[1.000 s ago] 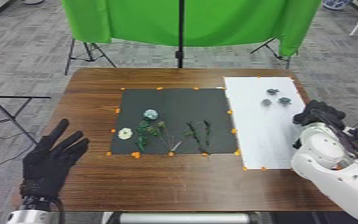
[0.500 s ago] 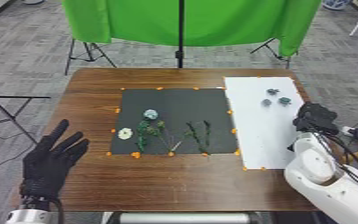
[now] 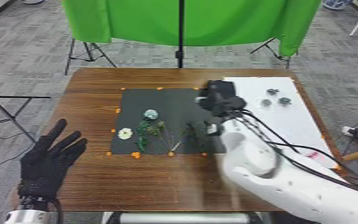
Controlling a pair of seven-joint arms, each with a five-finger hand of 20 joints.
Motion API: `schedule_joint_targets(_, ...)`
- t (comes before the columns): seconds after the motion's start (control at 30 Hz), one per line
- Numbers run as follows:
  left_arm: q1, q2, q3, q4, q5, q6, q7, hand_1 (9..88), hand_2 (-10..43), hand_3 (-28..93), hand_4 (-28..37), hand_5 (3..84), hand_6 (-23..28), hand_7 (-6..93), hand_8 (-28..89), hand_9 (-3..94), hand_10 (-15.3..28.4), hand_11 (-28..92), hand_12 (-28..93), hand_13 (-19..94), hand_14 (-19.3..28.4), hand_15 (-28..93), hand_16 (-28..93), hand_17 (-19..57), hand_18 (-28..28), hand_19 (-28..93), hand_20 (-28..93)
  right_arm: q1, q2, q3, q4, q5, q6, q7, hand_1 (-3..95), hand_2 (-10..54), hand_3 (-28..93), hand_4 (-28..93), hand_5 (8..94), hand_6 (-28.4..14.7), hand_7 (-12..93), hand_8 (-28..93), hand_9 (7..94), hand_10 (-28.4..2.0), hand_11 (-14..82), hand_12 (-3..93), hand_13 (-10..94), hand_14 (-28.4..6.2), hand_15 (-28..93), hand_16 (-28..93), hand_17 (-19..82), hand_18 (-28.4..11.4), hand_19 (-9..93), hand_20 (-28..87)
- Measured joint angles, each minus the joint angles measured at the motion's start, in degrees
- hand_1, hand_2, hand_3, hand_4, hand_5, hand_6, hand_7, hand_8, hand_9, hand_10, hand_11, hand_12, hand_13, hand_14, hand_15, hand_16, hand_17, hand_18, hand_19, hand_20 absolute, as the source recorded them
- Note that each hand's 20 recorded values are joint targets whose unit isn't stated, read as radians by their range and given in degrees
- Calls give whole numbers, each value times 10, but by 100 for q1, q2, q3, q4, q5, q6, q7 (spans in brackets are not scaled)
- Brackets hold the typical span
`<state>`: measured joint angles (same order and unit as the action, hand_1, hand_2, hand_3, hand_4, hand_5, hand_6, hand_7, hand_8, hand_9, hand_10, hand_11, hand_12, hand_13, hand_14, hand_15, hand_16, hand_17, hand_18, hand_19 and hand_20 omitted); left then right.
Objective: Arrange flowers
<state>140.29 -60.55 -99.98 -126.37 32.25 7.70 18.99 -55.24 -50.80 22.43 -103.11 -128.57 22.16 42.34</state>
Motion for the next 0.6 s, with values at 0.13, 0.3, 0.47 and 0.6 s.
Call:
schedule_joint_targets(0.13,-27,0,1,0,9,-3,-28,189,56,777,-283,302,47,125,-104,308,191,215,117,211,282,465,-68,-109,284,514,69,341,-607,-381,199,-26,-244,-274,540,-95,653,-283,881,39,144,13,915,-71,257,303,736,-50,693,205,264,-213,867,472)
schedule_joint_targets(0.3,-63,8,6,4,6,-1,-30,190,56,777,-283,302,47,125,-104,308,192,215,117,211,282,465,-68,-109,284,514,68,475,-1075,-675,401,-73,-417,-387,530,-95,654,-283,860,42,141,4,896,-73,271,300,722,-55,699,201,256,-213,860,477)
schedule_joint_targets(0.47,-105,75,35,15,-5,0,-24,191,56,776,-283,302,46,125,-104,308,191,214,117,210,282,464,-68,-109,284,515,68,599,-1280,-1037,701,-104,-503,-338,521,-95,647,-283,824,44,131,-8,866,-76,275,304,697,-62,707,199,246,-214,852,479)
schedule_joint_targets(0.6,-164,76,38,24,4,-7,-36,191,56,775,-283,302,46,126,-104,308,192,214,117,210,282,463,-68,-109,284,515,68,790,-1371,-1394,981,-153,-547,-229,511,-95,638,-283,804,40,129,-16,847,-82,293,289,683,-69,716,188,241,-220,843,476)
